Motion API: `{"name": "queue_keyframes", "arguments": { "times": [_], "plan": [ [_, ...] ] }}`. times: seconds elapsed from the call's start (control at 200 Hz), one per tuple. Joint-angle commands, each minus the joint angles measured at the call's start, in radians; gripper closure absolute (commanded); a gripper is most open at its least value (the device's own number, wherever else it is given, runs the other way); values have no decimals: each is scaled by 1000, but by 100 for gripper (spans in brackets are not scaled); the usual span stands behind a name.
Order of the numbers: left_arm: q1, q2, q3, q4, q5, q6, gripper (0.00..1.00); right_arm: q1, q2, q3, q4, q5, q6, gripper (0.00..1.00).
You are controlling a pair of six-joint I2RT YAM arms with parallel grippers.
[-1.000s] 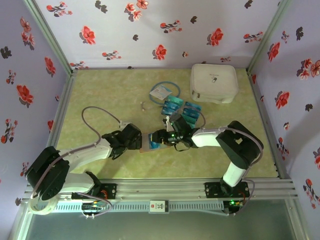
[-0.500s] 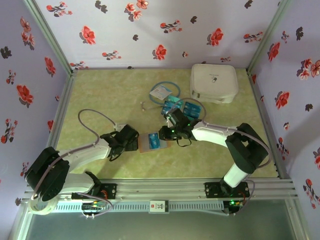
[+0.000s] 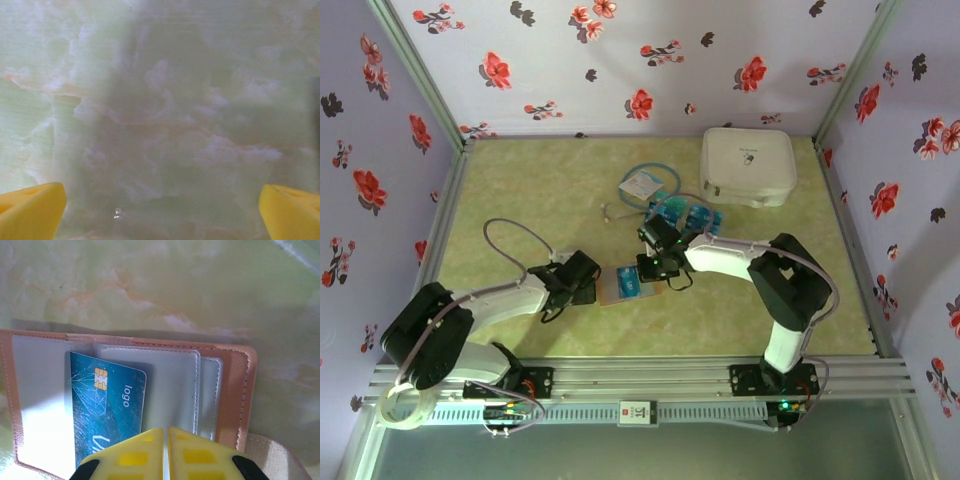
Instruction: Put the credit cards into the card holder
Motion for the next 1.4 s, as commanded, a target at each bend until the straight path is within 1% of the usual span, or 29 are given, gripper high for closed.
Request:
{"name": "queue_keyframes", "arguments": {
  "times": [0.0,0.42,1.045,1.13,1.26,1.395],
  "plan": [
    [13,35,12,-26,-19,-3,0,12,33,38,-35,21,-20,89],
    [15,108,67,-1,-2,47,0,45,72,82,-37,6,-8,89],
    [15,96,54,22,10,51,0,109,128,156,-57,8,-7,89],
    [15,96,56,24,10,53,0,109,120,150,-66,20,-11,89],
    [15,92,67,28,10,64,0,103,77,117,-72,71,-11,88],
    [24,95,74,36,11,76,0,87,41,69,-60,81,3,86]
  ]
}}
